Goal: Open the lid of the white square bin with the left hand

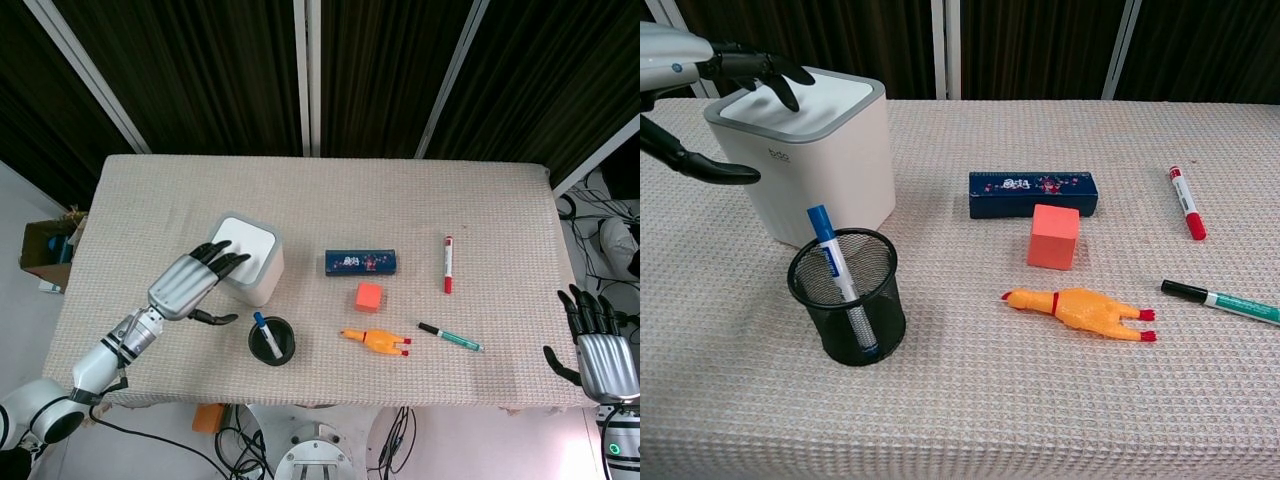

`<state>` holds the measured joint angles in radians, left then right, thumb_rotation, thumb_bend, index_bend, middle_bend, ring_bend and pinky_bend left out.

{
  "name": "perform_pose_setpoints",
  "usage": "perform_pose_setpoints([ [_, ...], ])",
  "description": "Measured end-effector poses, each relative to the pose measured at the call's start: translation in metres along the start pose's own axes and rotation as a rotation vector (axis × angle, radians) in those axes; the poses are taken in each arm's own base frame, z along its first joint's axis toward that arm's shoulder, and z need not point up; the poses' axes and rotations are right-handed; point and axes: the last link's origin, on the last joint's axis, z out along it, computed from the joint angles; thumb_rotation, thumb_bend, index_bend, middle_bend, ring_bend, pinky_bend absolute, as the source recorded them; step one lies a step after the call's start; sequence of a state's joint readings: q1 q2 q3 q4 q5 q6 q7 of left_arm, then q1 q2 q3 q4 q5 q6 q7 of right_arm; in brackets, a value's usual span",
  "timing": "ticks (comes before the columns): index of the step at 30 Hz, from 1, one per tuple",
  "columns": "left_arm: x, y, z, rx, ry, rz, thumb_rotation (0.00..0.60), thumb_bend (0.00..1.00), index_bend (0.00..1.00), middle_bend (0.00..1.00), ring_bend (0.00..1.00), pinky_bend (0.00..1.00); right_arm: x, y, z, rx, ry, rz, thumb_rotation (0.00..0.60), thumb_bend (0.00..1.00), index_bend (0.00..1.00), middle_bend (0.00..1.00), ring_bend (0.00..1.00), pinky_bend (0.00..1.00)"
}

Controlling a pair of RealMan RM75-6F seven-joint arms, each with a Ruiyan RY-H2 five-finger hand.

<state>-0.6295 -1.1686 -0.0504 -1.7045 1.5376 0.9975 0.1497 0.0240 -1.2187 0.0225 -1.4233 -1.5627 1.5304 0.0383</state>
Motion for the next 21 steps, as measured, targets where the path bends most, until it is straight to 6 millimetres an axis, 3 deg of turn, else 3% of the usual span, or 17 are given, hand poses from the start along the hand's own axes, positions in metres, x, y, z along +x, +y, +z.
perform_pose_setpoints([
  [5, 0.002, 0.0, 0.0, 0.0, 0.018, 0.004, 0.268, 0.17, 0.1, 0.27, 0.06, 0.2, 0.003, 0.001, 0.0, -0.003, 0.012, -0.002, 0.6, 0.23, 0.0, 0.0, 0.0, 0.0],
  [11, 0.021, -0.002, -0.01, 0.023, 0.12, 0.035, 0.273, 0.17, 0.1, 0.19, 0.06, 0.2, 0.005, 0.001, 0.001, -0.002, 0.018, 0.007, 0.6, 0.23, 0.0, 0.0, 0.0, 0.0],
  [17, 0.035, -0.012, -0.049, 0.119, 0.242, 0.074, 0.269, 0.17, 0.1, 0.16, 0.06, 0.2, 0.003, 0.001, 0.002, 0.003, 0.017, 0.015, 0.6, 0.23, 0.0, 0.0, 0.0, 0.0],
  [21, 0.022, -0.023, -0.097, 0.233, 0.285, 0.068, 0.252, 0.17, 0.1, 0.16, 0.06, 0.2, 0.002, 0.002, 0.002, 0.0, 0.015, 0.017, 0.6, 0.23, 0.0, 0.0, 0.0, 0.0],
])
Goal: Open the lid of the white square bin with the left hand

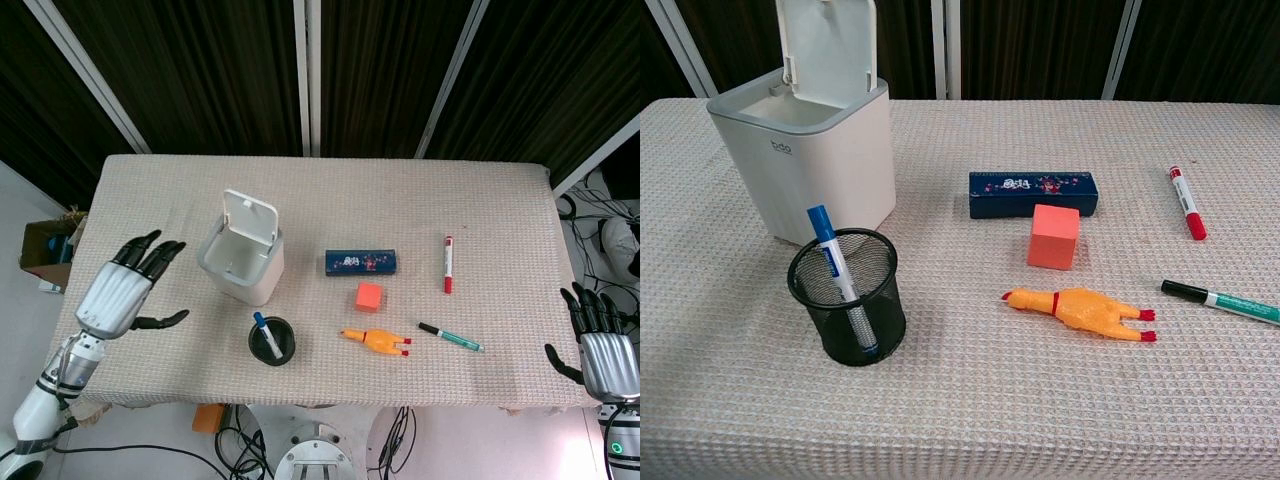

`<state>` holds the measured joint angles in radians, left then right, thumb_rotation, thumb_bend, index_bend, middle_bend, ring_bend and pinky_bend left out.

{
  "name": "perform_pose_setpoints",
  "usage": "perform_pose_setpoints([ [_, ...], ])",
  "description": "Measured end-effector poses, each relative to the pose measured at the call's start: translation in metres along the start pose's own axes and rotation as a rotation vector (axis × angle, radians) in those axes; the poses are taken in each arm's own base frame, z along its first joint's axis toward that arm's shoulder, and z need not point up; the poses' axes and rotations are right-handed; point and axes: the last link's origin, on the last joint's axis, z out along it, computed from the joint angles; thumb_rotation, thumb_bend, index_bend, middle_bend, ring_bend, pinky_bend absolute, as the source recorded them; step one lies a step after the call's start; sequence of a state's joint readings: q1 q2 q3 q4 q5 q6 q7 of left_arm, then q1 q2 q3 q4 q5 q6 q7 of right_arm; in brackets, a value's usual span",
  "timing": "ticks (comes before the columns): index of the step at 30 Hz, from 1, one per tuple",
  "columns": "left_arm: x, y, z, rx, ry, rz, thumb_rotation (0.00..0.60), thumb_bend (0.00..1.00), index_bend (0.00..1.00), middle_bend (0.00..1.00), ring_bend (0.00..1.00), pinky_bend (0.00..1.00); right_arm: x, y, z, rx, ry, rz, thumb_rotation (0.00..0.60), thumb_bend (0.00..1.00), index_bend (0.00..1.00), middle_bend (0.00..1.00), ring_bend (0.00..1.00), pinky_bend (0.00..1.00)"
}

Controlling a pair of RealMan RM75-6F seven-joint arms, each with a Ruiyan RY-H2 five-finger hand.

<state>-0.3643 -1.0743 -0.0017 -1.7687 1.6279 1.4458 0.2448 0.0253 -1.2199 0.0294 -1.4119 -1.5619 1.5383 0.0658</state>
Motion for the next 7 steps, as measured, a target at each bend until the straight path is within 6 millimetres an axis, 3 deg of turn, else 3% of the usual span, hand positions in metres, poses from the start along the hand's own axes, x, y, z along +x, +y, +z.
perform_pose_setpoints([
  [7, -0.03, -0.034, -0.083, 0.166, -0.055, 0.007, 0.251, 0.17, 0.1, 0.16, 0.06, 0.2, -0.003, -0.002, 0.001, 0.011, -0.012, -0.006, 0.6, 0.23, 0.0, 0.0, 0.0, 0.0],
])
